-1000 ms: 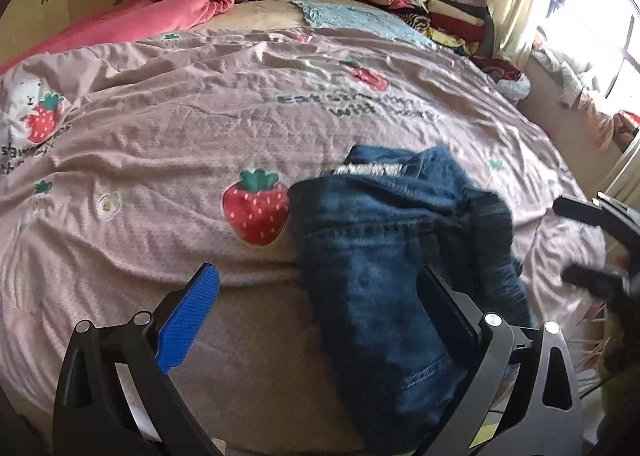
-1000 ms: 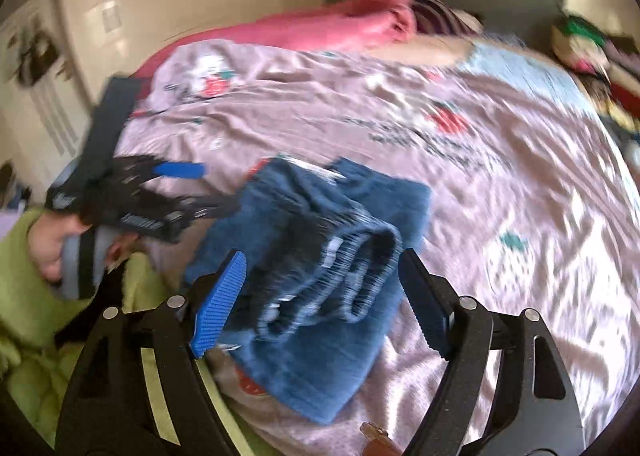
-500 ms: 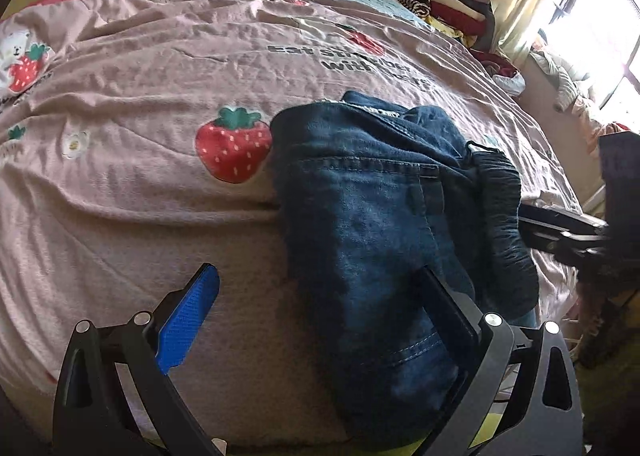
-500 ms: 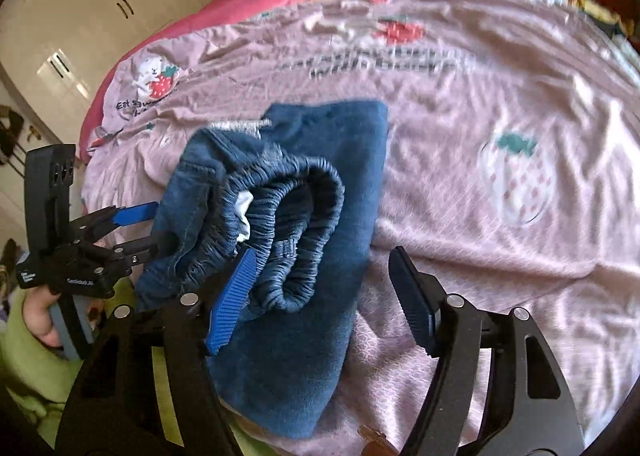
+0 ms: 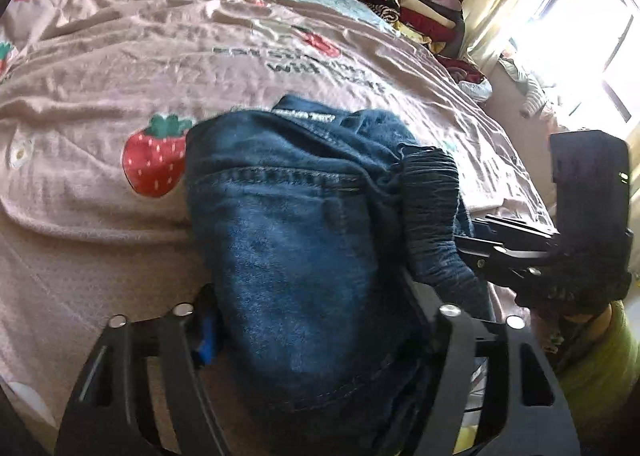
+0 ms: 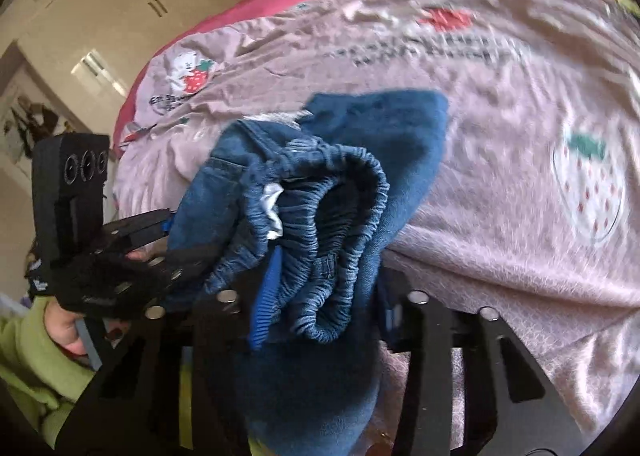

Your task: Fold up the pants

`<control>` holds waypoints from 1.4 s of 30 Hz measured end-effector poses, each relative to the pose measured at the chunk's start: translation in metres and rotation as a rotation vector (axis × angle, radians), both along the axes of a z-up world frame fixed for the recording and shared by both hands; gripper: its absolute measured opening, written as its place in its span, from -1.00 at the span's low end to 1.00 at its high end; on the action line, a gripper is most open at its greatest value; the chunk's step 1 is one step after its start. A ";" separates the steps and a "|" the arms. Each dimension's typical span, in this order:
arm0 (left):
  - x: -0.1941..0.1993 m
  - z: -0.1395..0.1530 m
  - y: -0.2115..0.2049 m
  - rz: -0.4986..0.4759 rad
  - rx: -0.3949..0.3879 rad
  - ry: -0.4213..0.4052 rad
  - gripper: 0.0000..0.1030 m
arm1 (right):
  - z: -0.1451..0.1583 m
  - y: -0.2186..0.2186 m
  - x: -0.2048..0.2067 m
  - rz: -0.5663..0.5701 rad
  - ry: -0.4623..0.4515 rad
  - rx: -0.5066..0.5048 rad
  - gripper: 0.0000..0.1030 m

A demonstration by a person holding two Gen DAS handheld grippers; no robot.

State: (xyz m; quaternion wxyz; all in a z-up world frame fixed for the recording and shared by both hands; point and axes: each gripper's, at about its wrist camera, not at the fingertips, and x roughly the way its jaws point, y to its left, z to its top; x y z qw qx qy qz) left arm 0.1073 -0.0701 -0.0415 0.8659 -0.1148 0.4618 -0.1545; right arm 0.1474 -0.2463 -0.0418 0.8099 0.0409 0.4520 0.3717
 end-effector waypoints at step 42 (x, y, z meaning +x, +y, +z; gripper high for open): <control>0.081 0.024 0.051 0.108 0.064 -0.040 0.22 | 0.026 0.061 0.084 0.029 -0.125 -0.042 -0.37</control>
